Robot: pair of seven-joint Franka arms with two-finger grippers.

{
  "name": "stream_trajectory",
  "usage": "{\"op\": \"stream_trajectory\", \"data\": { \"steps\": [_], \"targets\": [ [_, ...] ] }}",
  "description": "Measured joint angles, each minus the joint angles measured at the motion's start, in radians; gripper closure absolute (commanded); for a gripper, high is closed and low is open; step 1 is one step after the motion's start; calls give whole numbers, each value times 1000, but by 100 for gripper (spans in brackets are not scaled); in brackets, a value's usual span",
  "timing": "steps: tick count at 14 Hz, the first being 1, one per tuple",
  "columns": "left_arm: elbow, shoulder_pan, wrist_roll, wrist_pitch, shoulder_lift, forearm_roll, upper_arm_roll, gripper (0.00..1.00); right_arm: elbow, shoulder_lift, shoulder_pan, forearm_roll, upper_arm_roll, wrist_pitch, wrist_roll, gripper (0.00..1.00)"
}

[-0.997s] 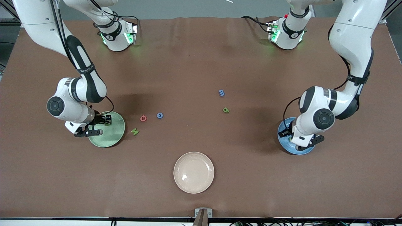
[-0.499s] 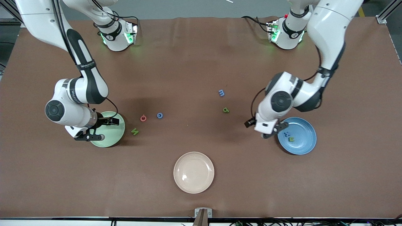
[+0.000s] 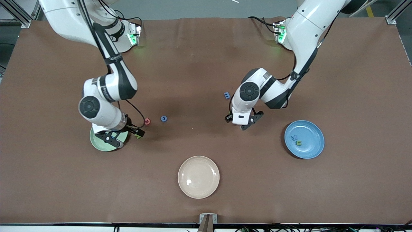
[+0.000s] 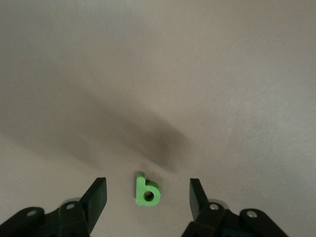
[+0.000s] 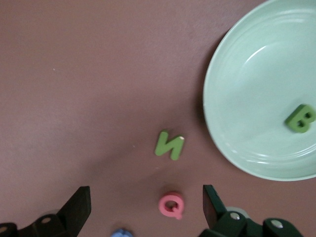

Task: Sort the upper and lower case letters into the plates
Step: 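Grasp the green b with the left gripper while the right gripper grasps the N, then place the b in the blue plate while the right gripper places the N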

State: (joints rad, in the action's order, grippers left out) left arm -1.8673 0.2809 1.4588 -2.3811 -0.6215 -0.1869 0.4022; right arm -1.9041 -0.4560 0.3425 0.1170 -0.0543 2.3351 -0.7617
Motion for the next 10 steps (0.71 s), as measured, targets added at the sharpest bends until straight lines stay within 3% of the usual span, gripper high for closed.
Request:
{"op": "stream_trajectory", "data": {
  "steps": [4, 7, 8, 9, 10],
  "targets": [
    [-50, 12, 42, -56, -4, 0, 0, 38, 0, -92, 16, -1, -1, 119, -180, 0],
    [-76, 11, 55, -100, -5, 0, -1, 49, 0, -117, 13, -1, -14, 146, -212, 2],
    [-79, 11, 56, -103, -6, 0, -1, 56, 0, -120, 12, -1, -18, 146, -212, 3],
    [-79, 11, 56, -104, -7, 0, -1, 71, 0, -122, 11, -2, -20, 146, -212, 5],
    [-79, 11, 56, -107, -7, 0, -1, 99, -1, -125, 12, -7, -20, 146, -212, 7]
  ]
}}
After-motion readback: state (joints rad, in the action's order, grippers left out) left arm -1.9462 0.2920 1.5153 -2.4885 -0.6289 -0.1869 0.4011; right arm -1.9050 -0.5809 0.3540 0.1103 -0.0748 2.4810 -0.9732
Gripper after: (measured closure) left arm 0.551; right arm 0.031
